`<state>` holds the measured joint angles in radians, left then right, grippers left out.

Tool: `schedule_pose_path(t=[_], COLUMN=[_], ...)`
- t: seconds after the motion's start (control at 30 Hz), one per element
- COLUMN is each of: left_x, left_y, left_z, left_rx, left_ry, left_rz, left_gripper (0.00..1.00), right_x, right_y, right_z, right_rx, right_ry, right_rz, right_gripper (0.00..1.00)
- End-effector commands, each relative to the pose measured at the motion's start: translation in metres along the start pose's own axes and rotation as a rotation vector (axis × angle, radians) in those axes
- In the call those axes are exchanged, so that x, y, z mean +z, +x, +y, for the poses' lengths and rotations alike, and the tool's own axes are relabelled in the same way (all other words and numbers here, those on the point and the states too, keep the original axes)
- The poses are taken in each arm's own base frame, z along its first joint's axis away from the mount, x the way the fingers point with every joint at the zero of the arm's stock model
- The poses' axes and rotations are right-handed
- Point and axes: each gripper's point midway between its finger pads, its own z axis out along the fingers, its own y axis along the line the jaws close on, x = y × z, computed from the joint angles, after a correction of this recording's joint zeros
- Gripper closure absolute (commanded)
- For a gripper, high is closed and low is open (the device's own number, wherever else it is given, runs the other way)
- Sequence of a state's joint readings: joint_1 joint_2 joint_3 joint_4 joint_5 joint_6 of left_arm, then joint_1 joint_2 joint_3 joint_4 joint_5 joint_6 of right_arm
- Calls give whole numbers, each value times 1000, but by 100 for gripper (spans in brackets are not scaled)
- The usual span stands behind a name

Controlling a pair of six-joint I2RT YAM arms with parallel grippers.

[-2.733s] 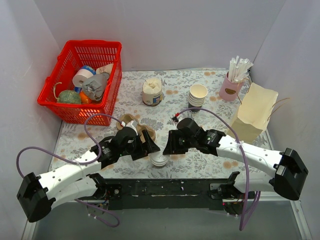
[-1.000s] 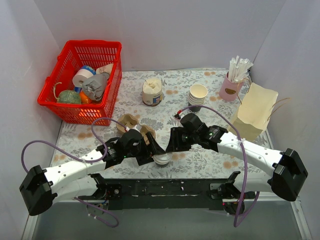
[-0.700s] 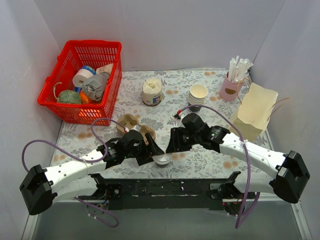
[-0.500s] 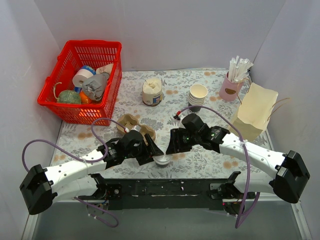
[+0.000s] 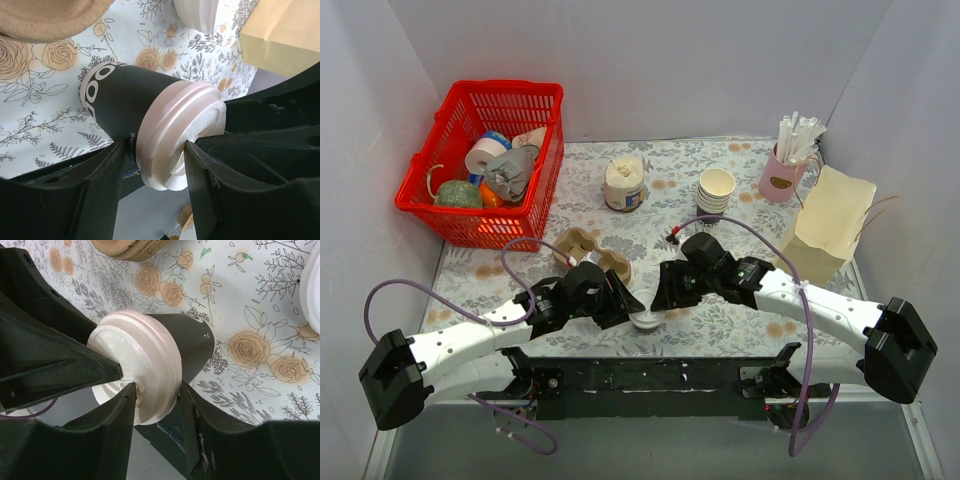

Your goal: Pack the takeout coffee

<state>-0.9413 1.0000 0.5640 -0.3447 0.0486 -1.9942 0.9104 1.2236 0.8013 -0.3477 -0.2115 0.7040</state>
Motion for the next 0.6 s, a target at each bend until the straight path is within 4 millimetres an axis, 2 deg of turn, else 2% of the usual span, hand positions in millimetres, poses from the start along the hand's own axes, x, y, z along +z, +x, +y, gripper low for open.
schedule_pose_path(t=[0.0, 0.07, 0.13, 0.17, 0.47, 0.5, 0.57], left_x=[5, 6, 7, 7, 12, 13, 13], left_y=[-4, -2, -1, 0, 4, 5, 5], left_z=[33, 46, 52, 59, 76, 78, 80], left_rx=[-17, -28, -34, -37, -53, -56, -53], left_ry=[-79, -100, -99, -106, -125, -124, -123], left_rz=[-50, -52, -56, -56, -50, -48, -49], left_gripper=[56, 58, 60, 64, 81, 87, 91], right_x=[13, 15, 20, 21, 27, 27, 31], right_y=[11, 12, 17, 19, 31, 31, 30], right_z=[-31, -33, -37, -39, -62, -62, -61], right_rx=[-23, -46, -51, -49, 1, -2, -55], right_ry=[70, 56, 44, 45, 119, 113, 58], right_rz=[-27, -46, -48, -45, -41, -47, -90], right_gripper=[55, 56, 58, 59, 71, 71, 72])
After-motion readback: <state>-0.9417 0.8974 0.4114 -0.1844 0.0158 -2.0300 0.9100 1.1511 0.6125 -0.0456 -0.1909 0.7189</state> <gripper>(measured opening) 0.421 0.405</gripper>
